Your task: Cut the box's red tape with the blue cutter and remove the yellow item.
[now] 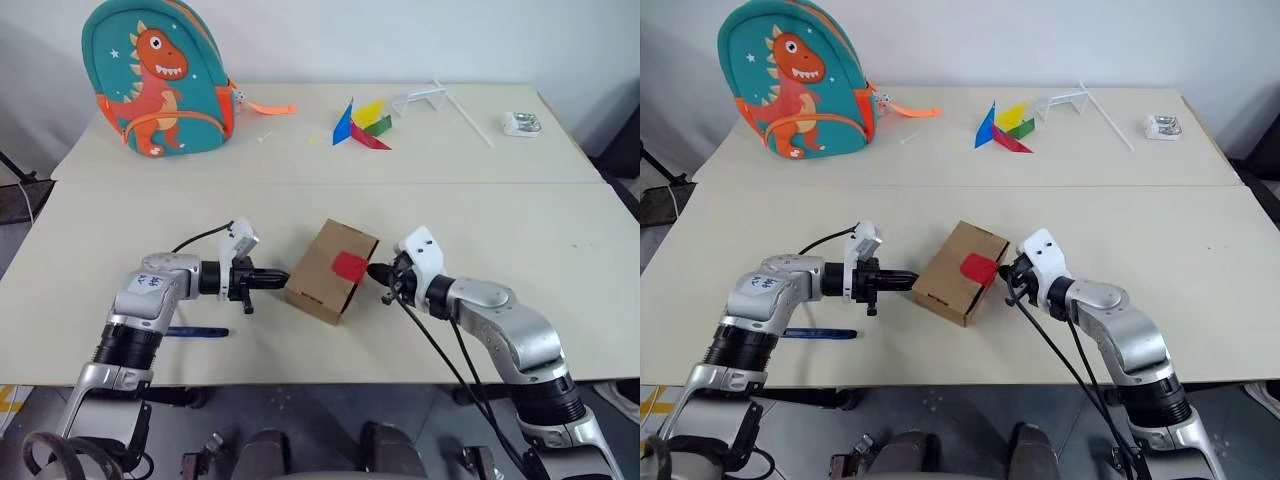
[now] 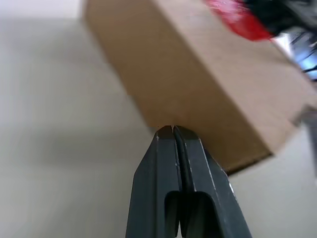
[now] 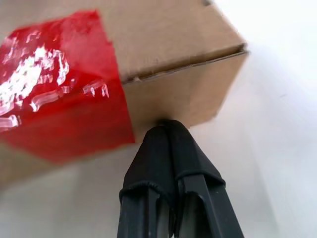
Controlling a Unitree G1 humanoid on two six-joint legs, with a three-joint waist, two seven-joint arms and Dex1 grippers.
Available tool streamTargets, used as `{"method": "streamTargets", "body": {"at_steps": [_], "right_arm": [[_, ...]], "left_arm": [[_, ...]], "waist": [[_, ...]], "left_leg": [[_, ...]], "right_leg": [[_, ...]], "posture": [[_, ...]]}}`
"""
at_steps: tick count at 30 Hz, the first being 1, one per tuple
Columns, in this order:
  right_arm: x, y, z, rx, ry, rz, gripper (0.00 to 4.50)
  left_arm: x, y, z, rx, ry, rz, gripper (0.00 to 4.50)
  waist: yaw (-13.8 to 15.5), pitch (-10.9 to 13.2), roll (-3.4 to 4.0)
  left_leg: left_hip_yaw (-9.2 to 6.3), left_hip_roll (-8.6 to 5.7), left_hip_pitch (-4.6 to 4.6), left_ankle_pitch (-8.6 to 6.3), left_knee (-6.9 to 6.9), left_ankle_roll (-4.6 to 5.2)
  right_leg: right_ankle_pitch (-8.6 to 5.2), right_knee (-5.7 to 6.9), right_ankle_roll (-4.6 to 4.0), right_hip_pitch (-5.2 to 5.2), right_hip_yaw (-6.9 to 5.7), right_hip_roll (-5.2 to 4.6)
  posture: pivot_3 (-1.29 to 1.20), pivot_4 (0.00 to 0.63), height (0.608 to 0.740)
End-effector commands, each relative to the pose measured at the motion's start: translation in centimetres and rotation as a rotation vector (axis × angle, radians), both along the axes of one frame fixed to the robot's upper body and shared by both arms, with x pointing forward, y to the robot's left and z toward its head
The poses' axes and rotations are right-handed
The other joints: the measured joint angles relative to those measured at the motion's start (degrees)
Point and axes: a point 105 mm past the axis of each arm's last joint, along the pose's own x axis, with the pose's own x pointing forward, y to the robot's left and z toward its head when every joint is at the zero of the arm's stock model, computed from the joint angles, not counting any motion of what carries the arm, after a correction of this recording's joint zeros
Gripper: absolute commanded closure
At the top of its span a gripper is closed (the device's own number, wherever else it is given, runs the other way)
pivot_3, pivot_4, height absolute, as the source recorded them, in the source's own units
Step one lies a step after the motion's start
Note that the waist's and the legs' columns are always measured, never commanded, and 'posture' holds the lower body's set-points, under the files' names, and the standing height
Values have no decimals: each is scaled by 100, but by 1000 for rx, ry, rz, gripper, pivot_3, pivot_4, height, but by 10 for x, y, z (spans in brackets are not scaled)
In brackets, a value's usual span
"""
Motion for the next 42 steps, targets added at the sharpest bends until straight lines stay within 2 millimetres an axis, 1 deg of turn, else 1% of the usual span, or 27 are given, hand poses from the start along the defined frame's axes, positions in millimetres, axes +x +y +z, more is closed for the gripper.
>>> {"method": "streamTargets", "body": {"at_steps": [1,4,9,14,17,19,22,26,27,28,29,30,31,32,34,35,36,37,39,40,42], "right_arm": [[9,6,11,-7,-55,43,4500],[18,12,13,-16,-68,62,4500],[30,29,20,-24,-99,117,4500],[35,40,20,-26,-103,149,4500],[39,43,17,-31,-103,153,4500],[41,39,17,-44,-116,145,4500],[40,28,31,-25,-166,147,4500],[28,17,48,0,-211,187,4500],[22,12,54,15,-218,208,4500],[13,5,59,30,-211,235,4500],[5,-1,65,37,-228,265,4319],[-4,-5,68,50,-215,302,4109],[-13,-7,70,65,-207,341,3829],[-20,-8,74,89,-220,368,3601],[-41,-9,83,166,-262,463,2931],[-53,-8,87,210,-283,521,2594],[-63,-7,89,229,-296,563,2180],[-71,-5,89,226,-322,598,1857],[-83,-3,88,213,-350,658,1227],[-90,0,90,235,-380,678,866],[-102,7,89,229,-449,716,184]], "left_arm": [[-13,-6,12,-46,-22,14,4459],[-23,-11,9,-61,-6,31,4459],[-30,-19,6,-108,16,85,4459],[-33,-25,2,-115,21,106,4459],[-31,-26,0,-119,17,125,4459],[-27,-23,0,-107,-1,146,4459],[-25,-12,2,-94,-7,155,4459],[-30,4,10,-97,-14,142,4459],[-33,12,16,-104,-29,139,4459],[-37,26,24,-115,-72,135,4459],[-41,40,30,-126,-94,133,4486],[-47,53,34,-136,-104,126,4299],[-48,65,40,-140,-146,146,4048],[-45,77,43,-137,-178,192,3914],[-39,116,47,-49,-327,309,3354],[-43,130,47,-16,-360,317,3022],[-48,144,44,30,-374,323,2646],[-53,155,42,59,-393,322,2351],[-62,173,37,81,-362,332,1810],[-69,185,35,101,-349,340,1468],[-83,209,27,197,-319,343,855]], "waist": [[-7,0,0],[-15,0,0],[-13,0,0],[-2,0,0],[-8,0,0],[-10,0,0],[-11,0,0],[-6,0,0],[-6,0,0],[-5,0,0],[-4,0,0],[-11,0,1],[-12,0,1],[-3,0,1],[-3,0,1],[-5,0,1],[-10,0,1],[-13,0,1],[-8,1,1],[-3,1,1],[-2,0,0]], "left_leg": [[0,0,0,0,0,0],[-1,0,1,0,-1,0],[0,1,2,0,2,0],[-1,0,3,0,1,0],[1,0,3,0,2,0],[0,0,4,0,2,0],[1,1,3,0,1,0],[1,1,3,0,0,-1],[0,1,3,-1,-2,-1],[0,1,3,-1,-2,-2],[0,1,3,-1,-5,-3],[-1,3,4,-3,-8,-6],[2,4,3,-6,-12,-8],[2,5,5,-8,-14,-7],[3,5,5,-9,-15,-5],[5,6,7,-10,-14,-4],[6,6,8,-11,-15,-4],[9,6,8,-12,-15,-3],[17,6,8,-17,-16,1],[19,6,8,-21,-15,4],[20,8,8,-22,-14,6]], "right_leg": [[0,0,0,0,1,0],[0,4,0,0,2,0],[0,4,0,0,4,0],[0,5,0,0,4,0],[0,3,0,1,5,0],[0,5,0,1,4,0],[0,3,0,0,4,0],[0,1,0,0,4,0],[0,0,0,0,4,0],[0,0,0,0,3,0],[0,-2,0,0,3,0],[0,-2,0,0,1,1],[0,-8,0,-3,1,2],[0,-10,0,-3,0,2],[0,-14,0,-2,-1,3],[0,-14,-1,-1,0,4],[0,-17,-1,0,0,4],[0,-18,-1,0,0,4],[0,-24,-1,-1,2,3],[0,-23,-1,-1,1,3],[0,-23,0,-2,1,3]], "posture": [[0,150,740],[0,150,740],[0,150,740],[0,150,740],[0,150,740],[0,150,740],[0,150,740],[0,150,740],[0,150,740],[0,150,740],[0,150,740],[0,150,740],[0,150,740],[0,150,740],[0,150,740],[0,150,740],[0,150,740],[0,150,740],[0,150,740],[0,150,740],[0,150,740]]}}
